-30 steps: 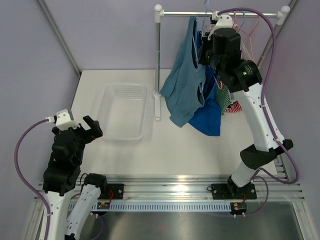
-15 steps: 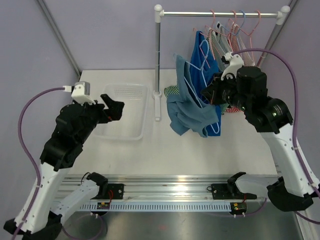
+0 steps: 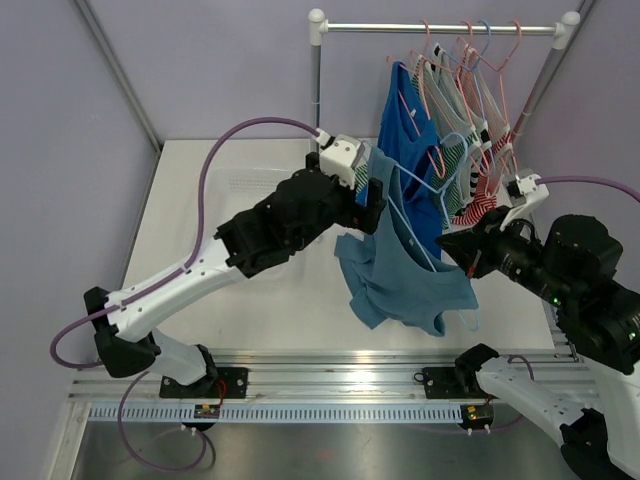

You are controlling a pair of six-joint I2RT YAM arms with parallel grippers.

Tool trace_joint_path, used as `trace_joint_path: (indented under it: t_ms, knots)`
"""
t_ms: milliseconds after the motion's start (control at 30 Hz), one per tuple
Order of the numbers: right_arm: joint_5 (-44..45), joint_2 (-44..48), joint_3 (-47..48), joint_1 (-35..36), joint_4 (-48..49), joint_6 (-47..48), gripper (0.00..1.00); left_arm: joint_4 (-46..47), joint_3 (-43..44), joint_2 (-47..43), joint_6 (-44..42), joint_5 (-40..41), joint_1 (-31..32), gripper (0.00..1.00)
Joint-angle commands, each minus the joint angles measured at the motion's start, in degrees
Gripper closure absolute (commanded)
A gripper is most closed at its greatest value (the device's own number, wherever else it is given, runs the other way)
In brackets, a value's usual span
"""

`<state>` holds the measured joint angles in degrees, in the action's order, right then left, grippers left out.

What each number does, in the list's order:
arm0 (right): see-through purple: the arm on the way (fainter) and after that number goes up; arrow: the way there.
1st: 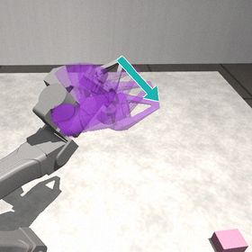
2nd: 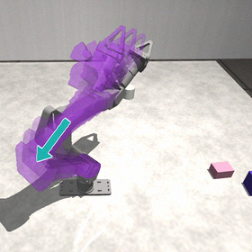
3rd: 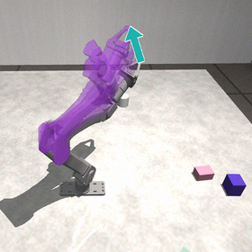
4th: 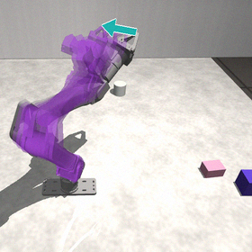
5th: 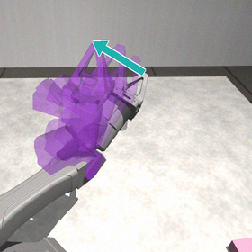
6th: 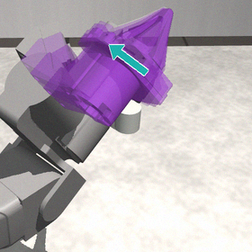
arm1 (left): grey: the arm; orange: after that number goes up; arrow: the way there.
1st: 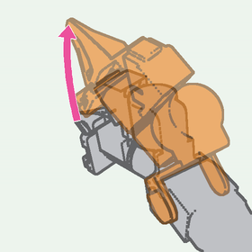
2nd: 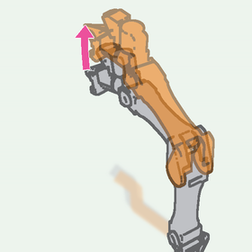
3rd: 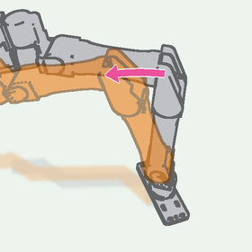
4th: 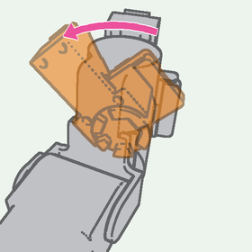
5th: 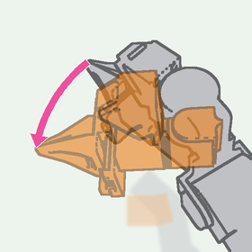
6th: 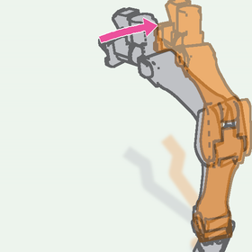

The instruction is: Remove the tank top from the hanger

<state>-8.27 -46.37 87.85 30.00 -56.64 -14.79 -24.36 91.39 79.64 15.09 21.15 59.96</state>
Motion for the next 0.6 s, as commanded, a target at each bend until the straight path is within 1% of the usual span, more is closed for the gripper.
trace_joint_path:
  t_ms: [0, 100, 167, 200, 267, 400, 500, 567]
  knots:
    - [-1.4, 2.2, -0.1, 0.3, 0.5, -2.0, 1.00, 5.7, 4.2, 2.2, -4.6, 3.8, 0.5, 0.01]
    - [-0.9, 3.0, 0.2, 0.4, -1.3, -2.3, 1.00, 8.8, 3.5, 4.1, -5.5, 3.0, 0.5, 0.03]
    - [-1.3, 3.0, 0.0, 0.3, -1.8, -2.4, 1.00, 10.2, 3.6, 4.8, -5.7, 2.3, 0.5, 0.09]
    - [-1.9, 3.0, -0.2, 0.3, -2.0, -2.4, 1.00, 10.6, 3.6, 5.5, -5.6, 2.0, 0.5, 0.16]
    - [-2.3, 3.0, -0.7, 0.4, -1.9, -2.4, 1.00, 12.1, 3.5, 6.0, -5.7, 2.1, 0.5, 0.19]
    - [-2.3, 2.8, -2.0, 0.3, -1.5, -2.4, 1.00, 13.4, 3.6, 6.6, -5.5, 0.5, 0.5, 0.19]
    - [-2.1, 2.6, -2.3, 0.4, -1.1, -2.4, 1.00, 13.5, 3.5, 6.7, -5.4, 0.7, 0.4, 0.17]
    - [-2.2, 2.5, -2.3, 0.3, -0.9, -2.3, 1.00, 13.4, 3.5, 7.3, -5.5, 2.0, 0.5, 0.28]
